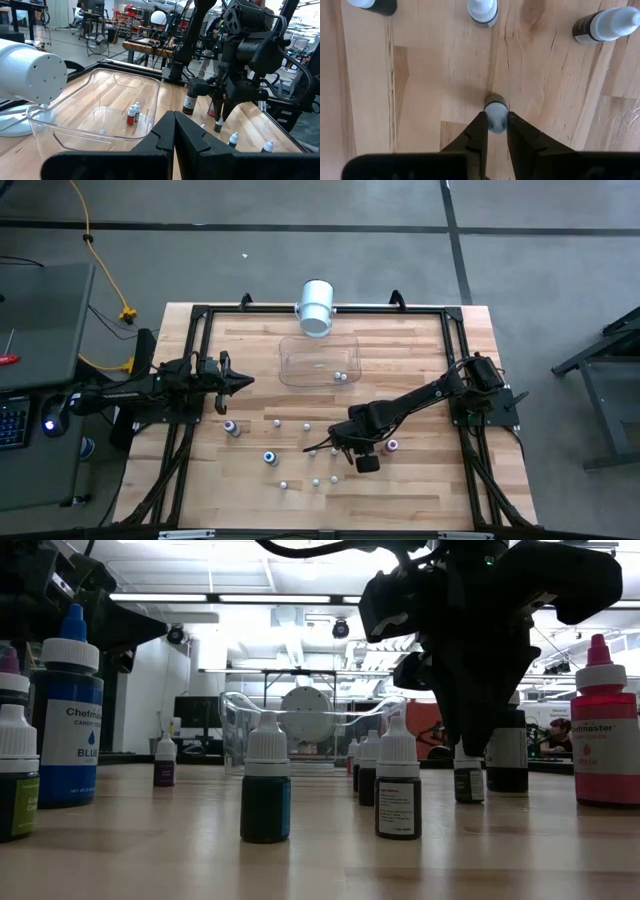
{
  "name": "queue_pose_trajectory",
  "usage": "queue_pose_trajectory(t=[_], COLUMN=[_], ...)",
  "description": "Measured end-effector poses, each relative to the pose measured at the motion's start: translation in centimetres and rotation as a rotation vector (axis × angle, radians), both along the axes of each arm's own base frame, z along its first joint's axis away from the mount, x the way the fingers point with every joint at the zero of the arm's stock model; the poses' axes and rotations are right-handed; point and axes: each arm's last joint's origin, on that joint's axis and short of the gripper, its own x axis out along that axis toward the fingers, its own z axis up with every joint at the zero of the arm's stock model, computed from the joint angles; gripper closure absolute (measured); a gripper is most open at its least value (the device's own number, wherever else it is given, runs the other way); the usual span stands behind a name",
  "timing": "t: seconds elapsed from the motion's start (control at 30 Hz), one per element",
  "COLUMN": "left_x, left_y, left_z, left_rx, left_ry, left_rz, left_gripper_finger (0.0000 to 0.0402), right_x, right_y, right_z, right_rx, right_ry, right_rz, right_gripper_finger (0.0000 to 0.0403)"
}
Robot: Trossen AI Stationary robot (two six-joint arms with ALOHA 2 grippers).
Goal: Pick & Place food coloring
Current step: Put the top small green food coloring bottle into the transparent bin
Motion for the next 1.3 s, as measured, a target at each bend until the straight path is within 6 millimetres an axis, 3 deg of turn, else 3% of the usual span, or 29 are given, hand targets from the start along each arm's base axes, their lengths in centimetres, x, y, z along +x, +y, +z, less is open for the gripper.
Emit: queue_pose_trajectory(t=[0.23,0.73,0.97,1.17,1.3], left_x=[0.0,0.0,0.0,0.0,0.0], left_y=[0.0,0.0,0.0,0.0,0.0], left_z=[0.0,0.0,0.0,0.0,0.0], left_rx=[0.0,0.0,0.0,0.0,0.0], left_ry=[0.0,0.0,0.0,0.0,0.0], left_rz=[0.0,0.0,0.0,0.0,0.0], left_gripper_finger=[0.0401,0.0401,0.0401,0.0401,0.0401], right_x=[-0.1,-1.4,-1.0,-0.2,0.1], right_y=[0.0,-1.1,-3.0,-5.9,-8.1], right_z=[0.3,5.5,10.4,16.1,18.5], right_rx=[0.01,0.069,0.039,0.0,-0.021], right_ry=[-0.001,-0.121,-0.185,-0.287,-0.347], right_rz=[-0.036,-0.222,-0.324,-0.425,-0.495], right_gripper_finger=[0.0364,0.0364,0.0364,0.0363,0.0363])
